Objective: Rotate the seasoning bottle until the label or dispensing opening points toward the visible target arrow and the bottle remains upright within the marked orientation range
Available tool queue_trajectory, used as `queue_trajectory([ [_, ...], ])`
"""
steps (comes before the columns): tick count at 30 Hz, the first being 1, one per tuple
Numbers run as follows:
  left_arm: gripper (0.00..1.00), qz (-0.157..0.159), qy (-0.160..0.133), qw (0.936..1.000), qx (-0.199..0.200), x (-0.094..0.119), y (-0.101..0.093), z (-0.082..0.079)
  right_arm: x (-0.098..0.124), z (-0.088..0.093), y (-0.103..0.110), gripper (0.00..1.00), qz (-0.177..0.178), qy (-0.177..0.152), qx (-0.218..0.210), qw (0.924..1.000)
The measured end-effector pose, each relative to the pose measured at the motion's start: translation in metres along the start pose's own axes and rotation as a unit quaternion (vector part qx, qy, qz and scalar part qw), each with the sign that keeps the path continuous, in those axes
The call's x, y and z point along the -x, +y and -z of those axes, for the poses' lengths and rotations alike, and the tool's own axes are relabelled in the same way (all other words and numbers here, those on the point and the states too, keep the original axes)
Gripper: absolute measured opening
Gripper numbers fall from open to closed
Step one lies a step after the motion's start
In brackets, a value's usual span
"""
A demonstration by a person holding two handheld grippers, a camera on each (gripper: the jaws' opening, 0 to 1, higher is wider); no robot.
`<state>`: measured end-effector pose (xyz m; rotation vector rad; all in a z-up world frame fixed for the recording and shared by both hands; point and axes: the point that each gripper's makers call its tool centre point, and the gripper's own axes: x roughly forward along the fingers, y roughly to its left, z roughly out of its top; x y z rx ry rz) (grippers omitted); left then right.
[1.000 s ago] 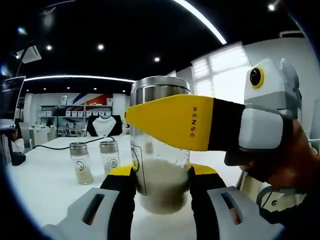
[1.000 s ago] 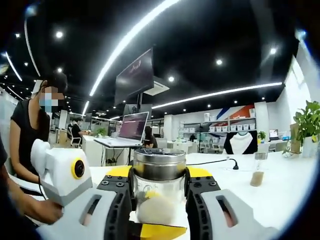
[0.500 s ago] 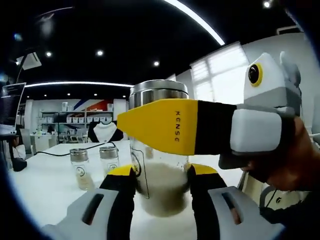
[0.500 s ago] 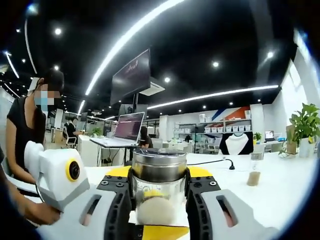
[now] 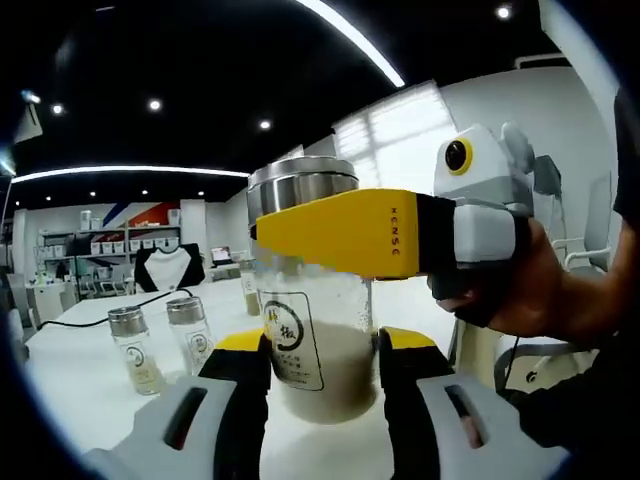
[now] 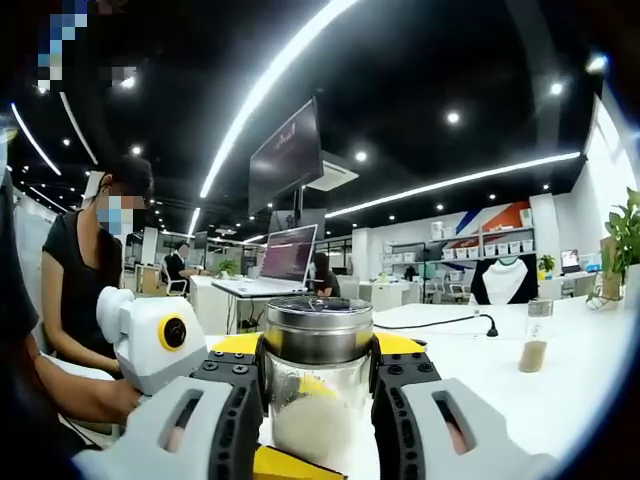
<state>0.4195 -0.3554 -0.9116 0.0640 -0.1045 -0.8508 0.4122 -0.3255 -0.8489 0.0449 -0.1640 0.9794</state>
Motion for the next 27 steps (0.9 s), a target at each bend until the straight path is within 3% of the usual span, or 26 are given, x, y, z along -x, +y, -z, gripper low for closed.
queue_trajectory([
  [8,0.45,0.055,-0.011,0.9974,0.046,0.004,-0.01,-0.001,0.003,-0.011,0.012,0.38,-0.096,-0.011,-0.027,0.995],
  [14,0.45,0.103,-0.019,0.9934,0.048,0.011,-0.021,-0.007,0.011,-0.02,0.023,0.38,-0.158,-0.022,-0.044,0.9862],
  [17,0.44,0.116,-0.008,0.9924,0.041,0.012,-0.027,-0.006,0.013,-0.018,0.027,0.38,-0.169,-0.017,-0.048,0.9844],
  [22,0.44,0.09,0.002,0.9953,0.034,0.011,-0.024,-0.005,0.011,-0.017,0.024,0.38,-0.159,-0.022,-0.049,0.9858],
  [27,0.44,0.017,0.004,0.9998,0.009,0.006,-0.006,-0.005,0.006,-0.018,0.012,0.38,-0.108,-0.029,-0.035,0.9931],
])
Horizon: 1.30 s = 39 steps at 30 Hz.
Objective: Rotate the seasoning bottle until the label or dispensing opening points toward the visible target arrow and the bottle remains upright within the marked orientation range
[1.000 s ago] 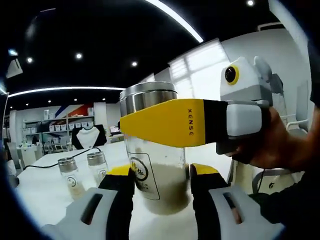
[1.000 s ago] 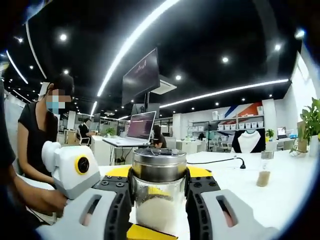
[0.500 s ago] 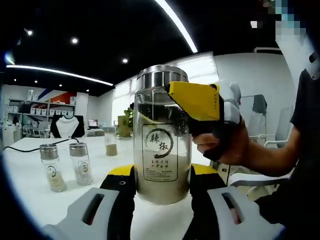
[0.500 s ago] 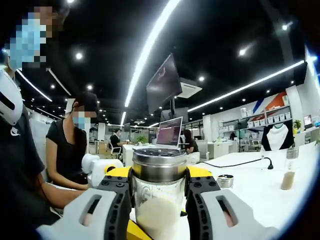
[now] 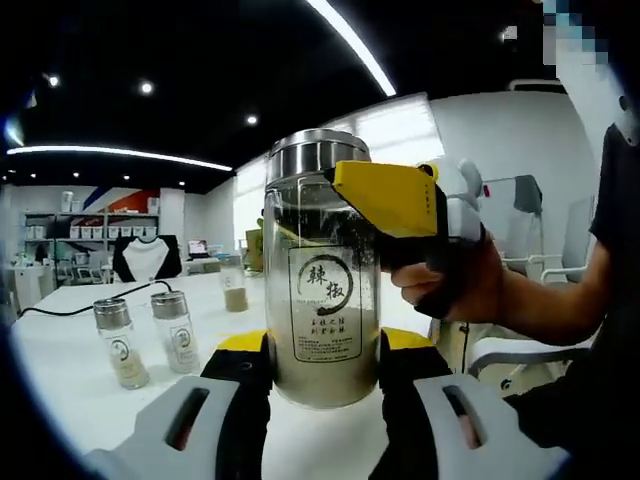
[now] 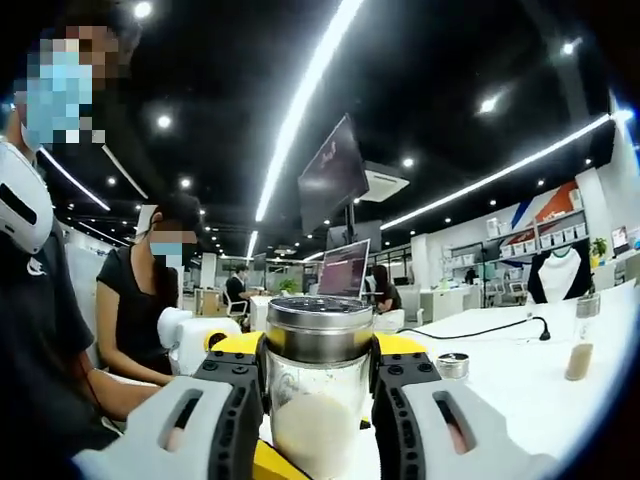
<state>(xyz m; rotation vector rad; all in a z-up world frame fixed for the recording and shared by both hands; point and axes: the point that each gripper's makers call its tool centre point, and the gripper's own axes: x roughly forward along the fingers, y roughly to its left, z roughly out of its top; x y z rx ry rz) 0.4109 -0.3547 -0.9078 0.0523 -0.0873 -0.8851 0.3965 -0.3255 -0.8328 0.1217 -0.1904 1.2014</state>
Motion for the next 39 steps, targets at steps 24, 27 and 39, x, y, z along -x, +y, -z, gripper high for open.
queue_trajectory([
  [24,0.44,-0.132,-0.004,0.9911,-0.016,-0.009,0.021,0.013,-0.006,0.015,-0.025,0.38,0.135,0.022,0.014,0.9906],
  [27,0.44,-0.113,0.001,0.9934,-0.015,-0.009,0.02,0.015,-0.006,0.019,-0.026,0.38,0.122,0.031,0.009,0.9921],
  [39,0.44,-0.032,-0.007,0.9995,-0.002,-0.007,0.009,0.009,-0.005,0.015,-0.016,0.38,0.047,0.045,0.008,0.9979],
])
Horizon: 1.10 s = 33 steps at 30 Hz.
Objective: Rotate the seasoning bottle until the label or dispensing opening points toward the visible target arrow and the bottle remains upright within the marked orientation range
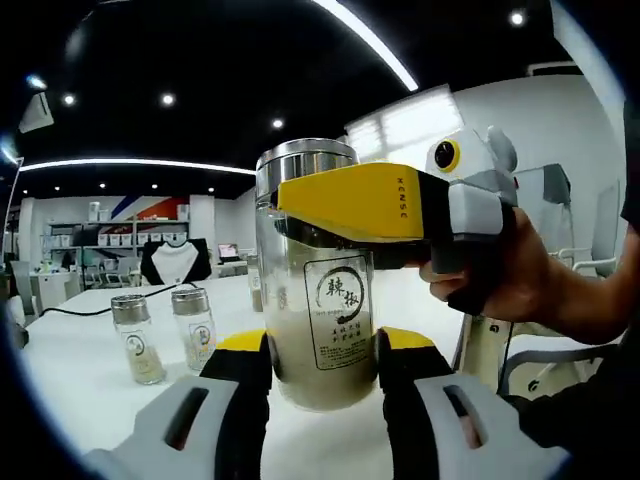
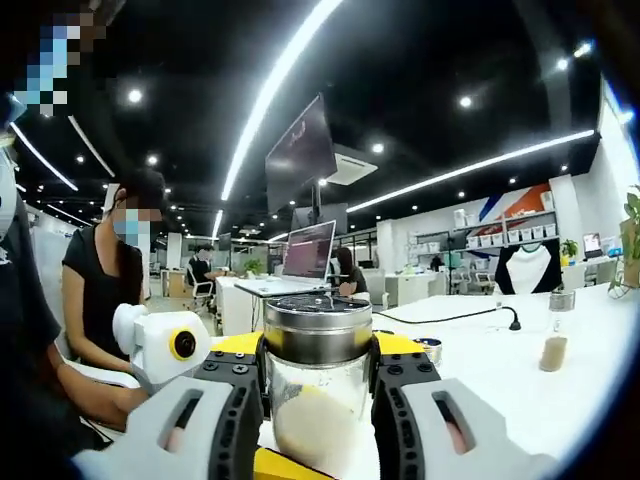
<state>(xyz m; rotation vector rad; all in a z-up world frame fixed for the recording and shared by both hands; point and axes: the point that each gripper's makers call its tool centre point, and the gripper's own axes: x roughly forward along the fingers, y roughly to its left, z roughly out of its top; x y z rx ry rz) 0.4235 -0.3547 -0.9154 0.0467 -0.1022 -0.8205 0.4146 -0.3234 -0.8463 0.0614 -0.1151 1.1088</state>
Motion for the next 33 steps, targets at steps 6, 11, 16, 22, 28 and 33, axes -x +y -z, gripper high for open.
queue_trajectory([
  [6,0.45,0.039,0.009,0.999,0.021,0.004,-0.005,0.003,0.002,0.0,0.009,0.38,-0.061,-0.006,-0.032,0.9976],
  [11,0.45,0.063,0.015,0.9978,0.017,0.006,-0.012,0.002,0.006,0.0,0.012,0.38,-0.093,-0.011,-0.056,0.994],
  [16,0.45,0.034,0.022,0.9992,0.0,0.004,-0.009,0.004,0.004,-0.001,0.014,0.39,-0.081,-0.015,-0.055,0.9951],
  [22,0.45,-0.02,0.016,0.9997,0.001,0.0,0.001,0.004,-0.001,-0.002,0.009,0.39,-0.026,-0.003,-0.019,0.9995],
  [28,0.44,-0.061,0.014,0.998,-0.008,0.001,0.01,0.004,-0.002,-0.001,0.004,0.37,0.002,0.007,-0.016,0.9999],
  [33,0.44,-0.089,0.02,0.9958,-0.009,0.0,0.015,0.008,-0.006,0.004,-0.001,0.37,0.031,0.012,-0.019,0.9993],
])
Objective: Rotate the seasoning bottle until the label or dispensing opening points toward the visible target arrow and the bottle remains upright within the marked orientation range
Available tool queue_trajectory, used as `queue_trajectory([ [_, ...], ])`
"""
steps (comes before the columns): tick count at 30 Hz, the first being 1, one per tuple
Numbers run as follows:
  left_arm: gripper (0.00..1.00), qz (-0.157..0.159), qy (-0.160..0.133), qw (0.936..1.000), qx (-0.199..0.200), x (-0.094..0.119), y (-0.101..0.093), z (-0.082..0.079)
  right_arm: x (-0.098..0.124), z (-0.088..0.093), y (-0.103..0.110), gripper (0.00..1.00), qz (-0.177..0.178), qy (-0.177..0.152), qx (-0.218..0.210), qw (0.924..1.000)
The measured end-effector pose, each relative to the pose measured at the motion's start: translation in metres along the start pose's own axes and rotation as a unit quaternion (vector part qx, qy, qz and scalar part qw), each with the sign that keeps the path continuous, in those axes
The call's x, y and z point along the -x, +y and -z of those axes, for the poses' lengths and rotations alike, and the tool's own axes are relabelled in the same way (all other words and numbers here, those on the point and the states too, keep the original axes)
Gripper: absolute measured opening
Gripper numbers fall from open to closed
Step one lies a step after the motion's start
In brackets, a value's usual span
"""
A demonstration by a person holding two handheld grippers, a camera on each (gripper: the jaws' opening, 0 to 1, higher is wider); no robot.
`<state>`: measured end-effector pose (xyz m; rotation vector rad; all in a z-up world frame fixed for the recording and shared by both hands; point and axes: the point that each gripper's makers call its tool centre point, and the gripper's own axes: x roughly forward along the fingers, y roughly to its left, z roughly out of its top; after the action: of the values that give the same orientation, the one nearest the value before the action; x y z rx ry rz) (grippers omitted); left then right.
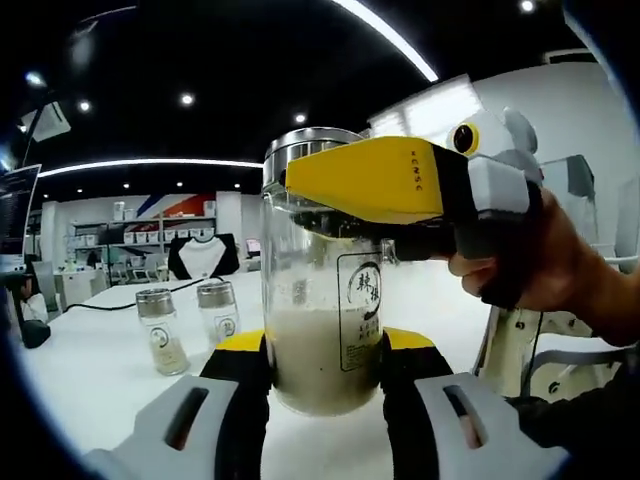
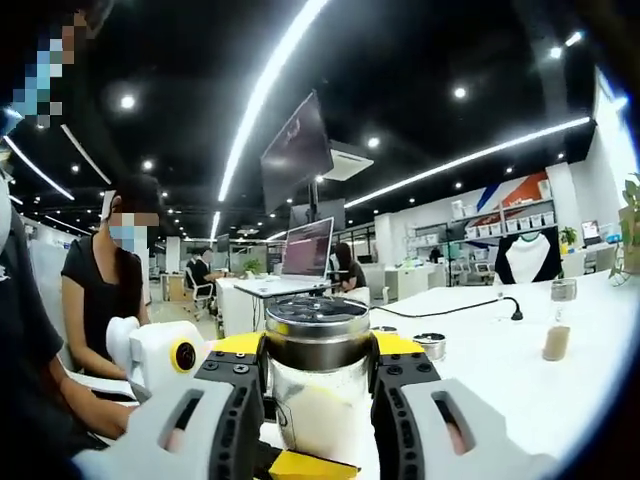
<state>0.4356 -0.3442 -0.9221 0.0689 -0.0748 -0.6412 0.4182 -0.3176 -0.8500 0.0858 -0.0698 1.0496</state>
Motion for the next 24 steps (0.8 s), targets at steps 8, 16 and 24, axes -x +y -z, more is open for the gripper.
queue_trajectory([
  [8,0.45,-0.011,0.002,0.9999,0.01,-0.003,0.002,0.007,-0.004,0.006,-0.006,0.37,0.022,0.017,0.005,0.9996],
  [16,0.56,0.025,0.027,0.9993,0.009,-0.001,0.009,0.011,-0.005,0.01,-0.028,0.37,0.033,0.027,0.008,0.9991],
  [24,0.65,0.018,0.043,0.9989,-0.006,0.008,0.03,0.015,-0.006,0.003,-0.053,0.37,0.036,0.023,0.016,0.9989],
])
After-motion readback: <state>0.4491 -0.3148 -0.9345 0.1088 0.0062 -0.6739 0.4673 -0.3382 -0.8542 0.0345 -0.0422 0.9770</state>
